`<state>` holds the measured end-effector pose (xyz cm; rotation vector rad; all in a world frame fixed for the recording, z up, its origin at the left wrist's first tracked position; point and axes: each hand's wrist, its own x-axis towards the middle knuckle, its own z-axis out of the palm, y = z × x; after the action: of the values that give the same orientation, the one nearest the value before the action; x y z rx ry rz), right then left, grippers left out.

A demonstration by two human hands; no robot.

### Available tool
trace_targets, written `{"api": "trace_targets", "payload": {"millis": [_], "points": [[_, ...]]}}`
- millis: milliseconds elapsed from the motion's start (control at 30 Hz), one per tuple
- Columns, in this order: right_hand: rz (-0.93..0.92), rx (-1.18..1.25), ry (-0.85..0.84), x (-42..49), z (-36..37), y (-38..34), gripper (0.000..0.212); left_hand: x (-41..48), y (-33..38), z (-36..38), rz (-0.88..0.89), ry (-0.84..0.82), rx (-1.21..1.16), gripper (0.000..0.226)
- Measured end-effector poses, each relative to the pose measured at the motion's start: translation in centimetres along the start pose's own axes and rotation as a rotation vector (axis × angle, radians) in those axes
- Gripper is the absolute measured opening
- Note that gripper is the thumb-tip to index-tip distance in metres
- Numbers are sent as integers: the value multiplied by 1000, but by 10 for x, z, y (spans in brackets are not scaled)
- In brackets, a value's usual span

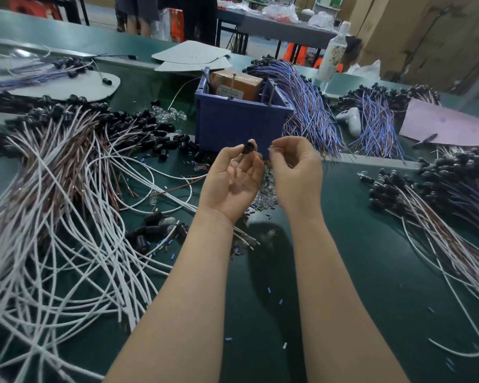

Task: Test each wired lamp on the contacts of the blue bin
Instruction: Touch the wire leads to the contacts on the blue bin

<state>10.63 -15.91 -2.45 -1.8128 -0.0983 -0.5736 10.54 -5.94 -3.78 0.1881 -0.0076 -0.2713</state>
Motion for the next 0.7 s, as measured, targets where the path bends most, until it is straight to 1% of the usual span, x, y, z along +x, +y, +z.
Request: {"api": "trace_targets", "payload": {"millis": [100,200,267,333,400,467,600,700], "points": [[35,-42,21,1,-2,5,17,0,0,0,-7,0,5,15],[86,-9,36,1,-1,4,21,-1,0,-1,1,3,15,15],[55,28,28,0,1,2,16,-1,0,-1,10,7,24,15],[-25,17,-3,-4,3,-1,8,-1,0,-1,18,19,29,12],[-101,-50,-33,-8,8,-1,19,0,0,-3,18,33,42,11],[-144,-115,-47,-10,12,-1,25,1,1,-3,2,37,101,15],[-159,-132,-1,-10,13,1,20,1,-1,-2,7,85,248,21],[-125,-128,27,-9,12,4,20,3,-3,-1,31,114,336,23]]}}
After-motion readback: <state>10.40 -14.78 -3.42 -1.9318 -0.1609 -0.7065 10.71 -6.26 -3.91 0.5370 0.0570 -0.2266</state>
